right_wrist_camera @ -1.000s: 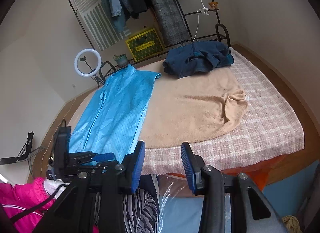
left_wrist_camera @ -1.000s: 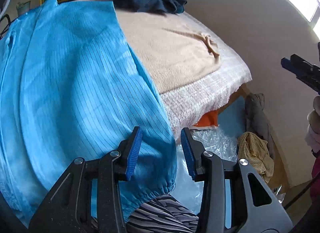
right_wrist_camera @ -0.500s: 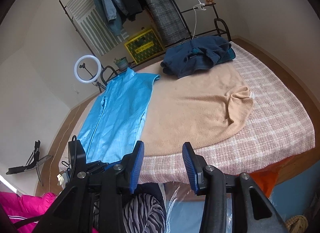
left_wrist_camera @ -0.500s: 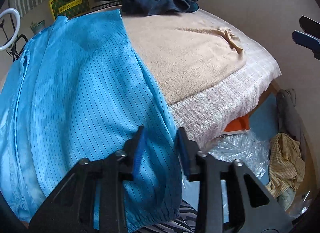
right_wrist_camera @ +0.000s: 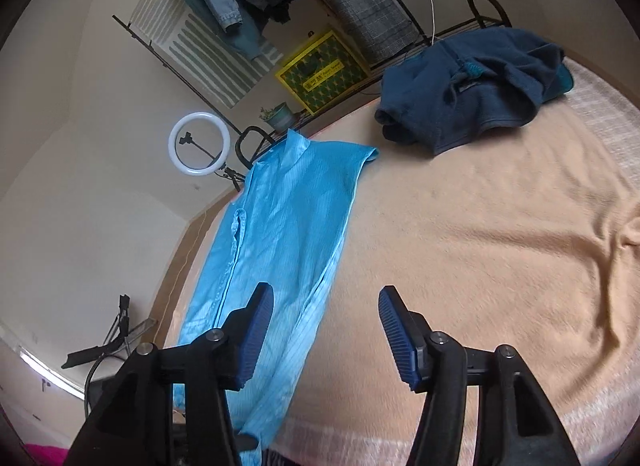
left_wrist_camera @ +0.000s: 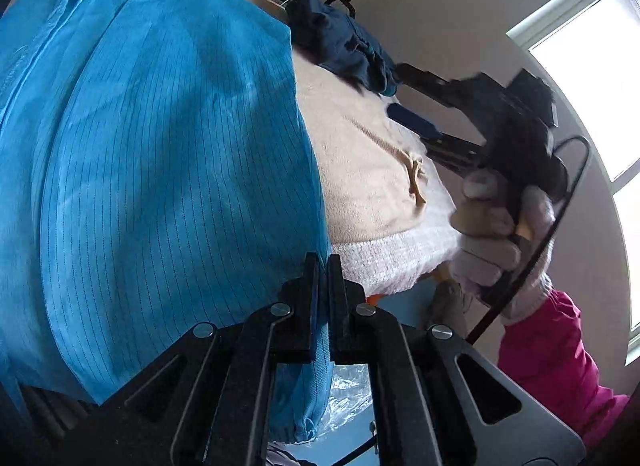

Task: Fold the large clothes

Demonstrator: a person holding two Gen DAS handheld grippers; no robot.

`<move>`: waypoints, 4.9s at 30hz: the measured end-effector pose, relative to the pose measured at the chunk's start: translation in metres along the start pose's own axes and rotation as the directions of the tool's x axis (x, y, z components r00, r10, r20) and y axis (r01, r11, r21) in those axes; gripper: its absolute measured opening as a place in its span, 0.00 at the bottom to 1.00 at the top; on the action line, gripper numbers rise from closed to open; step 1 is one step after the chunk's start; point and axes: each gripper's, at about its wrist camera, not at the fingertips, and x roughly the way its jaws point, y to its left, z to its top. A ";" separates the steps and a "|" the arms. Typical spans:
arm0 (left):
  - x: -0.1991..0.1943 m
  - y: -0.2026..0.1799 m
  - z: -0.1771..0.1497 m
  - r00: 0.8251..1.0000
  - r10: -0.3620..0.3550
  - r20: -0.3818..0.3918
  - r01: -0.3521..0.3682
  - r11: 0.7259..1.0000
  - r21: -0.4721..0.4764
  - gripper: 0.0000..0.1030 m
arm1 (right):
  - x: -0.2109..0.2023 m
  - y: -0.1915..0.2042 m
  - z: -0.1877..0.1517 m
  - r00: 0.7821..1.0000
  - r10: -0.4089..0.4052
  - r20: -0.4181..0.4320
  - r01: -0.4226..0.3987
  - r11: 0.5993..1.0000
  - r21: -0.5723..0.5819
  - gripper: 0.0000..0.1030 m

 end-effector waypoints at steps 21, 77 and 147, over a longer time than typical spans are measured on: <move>-0.040 0.030 -0.003 0.993 -0.093 0.068 0.100 0.989 -0.111 0.00 | 0.165 0.052 0.064 0.963 -0.236 -0.128 0.223 0.968 -0.114 0.00; -0.167 0.174 -0.062 0.980 0.102 0.173 -0.026 0.919 -0.393 0.00 | 0.127 0.175 -0.178 0.929 -0.136 -0.343 -0.015 0.915 -0.404 0.25; -0.201 0.224 0.023 0.980 0.154 0.126 -0.140 0.984 -0.114 0.05 | 0.186 0.205 0.081 0.991 0.078 -0.110 -0.113 0.928 -0.356 0.31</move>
